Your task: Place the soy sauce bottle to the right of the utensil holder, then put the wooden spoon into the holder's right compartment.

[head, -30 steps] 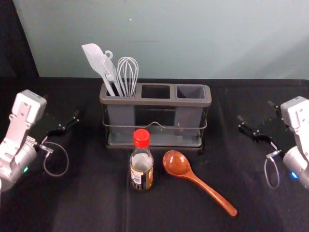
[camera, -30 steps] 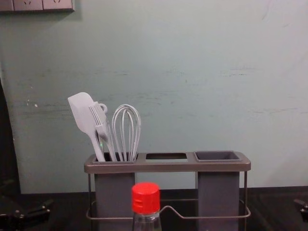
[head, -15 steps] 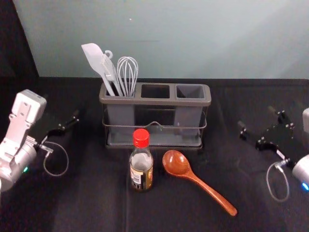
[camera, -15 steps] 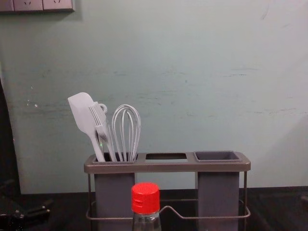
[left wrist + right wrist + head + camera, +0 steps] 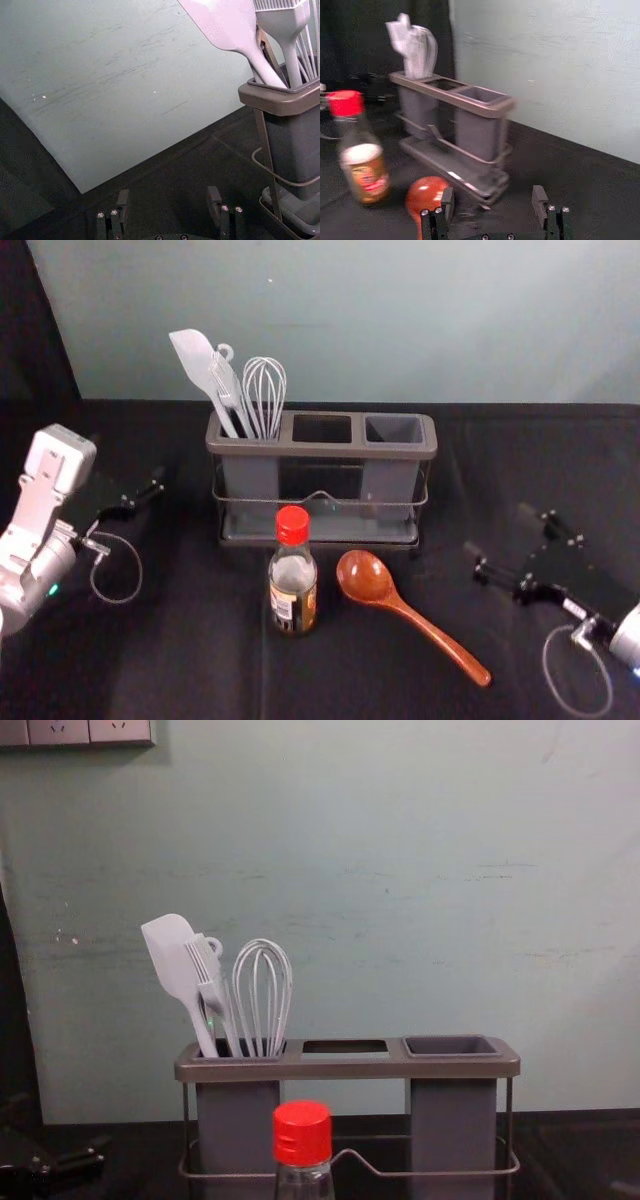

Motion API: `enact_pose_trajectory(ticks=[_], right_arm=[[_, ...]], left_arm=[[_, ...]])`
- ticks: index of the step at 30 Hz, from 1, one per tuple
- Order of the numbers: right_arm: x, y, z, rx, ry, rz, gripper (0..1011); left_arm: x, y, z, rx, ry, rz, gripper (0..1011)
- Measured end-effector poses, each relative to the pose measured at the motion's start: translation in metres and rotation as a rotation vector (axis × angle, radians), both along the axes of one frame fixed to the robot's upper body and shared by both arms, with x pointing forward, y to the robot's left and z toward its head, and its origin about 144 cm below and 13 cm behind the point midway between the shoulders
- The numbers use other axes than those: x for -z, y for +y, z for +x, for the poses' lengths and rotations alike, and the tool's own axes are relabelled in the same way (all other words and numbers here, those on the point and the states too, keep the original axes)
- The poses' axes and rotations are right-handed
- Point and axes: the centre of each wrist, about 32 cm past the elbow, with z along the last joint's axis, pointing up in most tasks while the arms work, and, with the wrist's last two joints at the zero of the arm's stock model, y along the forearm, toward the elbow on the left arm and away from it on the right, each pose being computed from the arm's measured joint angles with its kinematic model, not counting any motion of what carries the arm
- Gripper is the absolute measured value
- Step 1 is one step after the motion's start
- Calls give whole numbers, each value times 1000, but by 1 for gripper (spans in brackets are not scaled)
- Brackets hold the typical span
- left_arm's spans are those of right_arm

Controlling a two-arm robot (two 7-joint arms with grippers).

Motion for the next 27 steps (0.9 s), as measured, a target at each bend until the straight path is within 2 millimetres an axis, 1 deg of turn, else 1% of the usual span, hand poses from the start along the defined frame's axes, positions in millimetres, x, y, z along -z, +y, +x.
enact_pose_trajectory(ticks=[6,12,17,20,26,27], right_arm=[[-1,9,-11,-99,11,29,1003],[2,26,-17,-178,-2,79,1003],[2,42,-15,-218,-8,103,1003],[0,58,-11,-248,-17,114,1003],[-2,80,-3,-272,-25,116,1003],[-2,86,-1,-276,-24,116,1003]], left_arm=[[0,0,0,0,0,0,1000],[0,0,0,0,0,0,1000],[0,0,0,0,0,0,1000],[0,0,0,0,0,0,1000],[0,0,0,0,0,0,1000],[0,0,0,0,0,0,1000]])
